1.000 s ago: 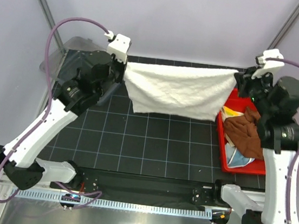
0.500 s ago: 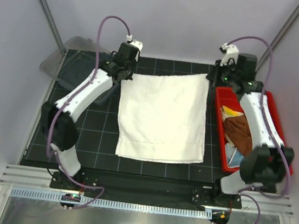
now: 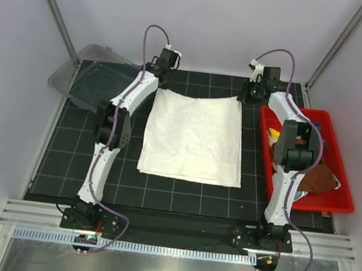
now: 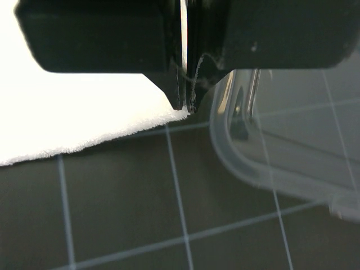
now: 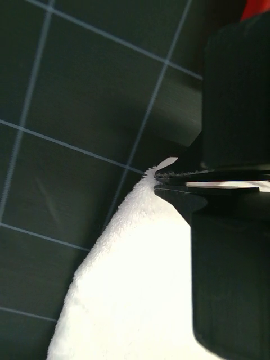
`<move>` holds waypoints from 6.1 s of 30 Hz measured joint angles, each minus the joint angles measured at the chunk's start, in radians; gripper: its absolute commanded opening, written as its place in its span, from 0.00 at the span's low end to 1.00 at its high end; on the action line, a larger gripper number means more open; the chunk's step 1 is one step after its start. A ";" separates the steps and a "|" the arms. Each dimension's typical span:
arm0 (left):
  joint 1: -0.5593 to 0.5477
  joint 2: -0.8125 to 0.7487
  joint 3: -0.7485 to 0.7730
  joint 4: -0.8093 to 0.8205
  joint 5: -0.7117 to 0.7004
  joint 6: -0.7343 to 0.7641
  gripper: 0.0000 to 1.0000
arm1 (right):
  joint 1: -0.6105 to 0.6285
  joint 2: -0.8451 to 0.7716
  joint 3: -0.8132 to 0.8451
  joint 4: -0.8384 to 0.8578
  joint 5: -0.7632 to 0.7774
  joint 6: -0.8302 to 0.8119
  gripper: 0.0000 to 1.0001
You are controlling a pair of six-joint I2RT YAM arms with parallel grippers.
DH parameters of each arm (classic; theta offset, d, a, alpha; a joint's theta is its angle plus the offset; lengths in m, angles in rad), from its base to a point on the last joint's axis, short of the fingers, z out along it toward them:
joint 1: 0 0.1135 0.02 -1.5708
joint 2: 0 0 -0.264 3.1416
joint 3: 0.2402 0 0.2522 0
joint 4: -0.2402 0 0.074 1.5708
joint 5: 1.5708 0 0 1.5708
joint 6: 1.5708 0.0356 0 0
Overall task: Fold and stack the towels
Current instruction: Fold the towel
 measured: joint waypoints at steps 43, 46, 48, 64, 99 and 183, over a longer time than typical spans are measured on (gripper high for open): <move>-0.266 -1.047 -1.420 0.064 -0.024 -0.616 0.62 | 0.349 -0.818 -0.932 -0.327 0.668 0.745 0.29; -0.232 -1.042 -1.420 0.103 -0.025 -0.645 0.61 | 0.349 -0.807 -0.933 -0.275 0.668 0.752 0.30; -0.210 -1.028 -1.420 0.128 -0.023 -0.661 0.61 | 0.349 -0.791 -0.942 -0.241 0.662 0.756 0.31; -0.159 -0.953 -1.473 0.246 0.044 -0.694 0.52 | 0.350 -0.779 -1.051 -0.128 0.678 0.784 0.18; -0.159 -0.951 -1.338 0.109 0.112 -0.746 0.00 | 0.350 -0.933 -0.938 -0.300 0.713 0.707 0.01; -0.278 -0.978 -1.438 0.083 0.145 -0.843 0.00 | 0.328 -0.859 -0.883 -0.444 0.721 0.800 0.01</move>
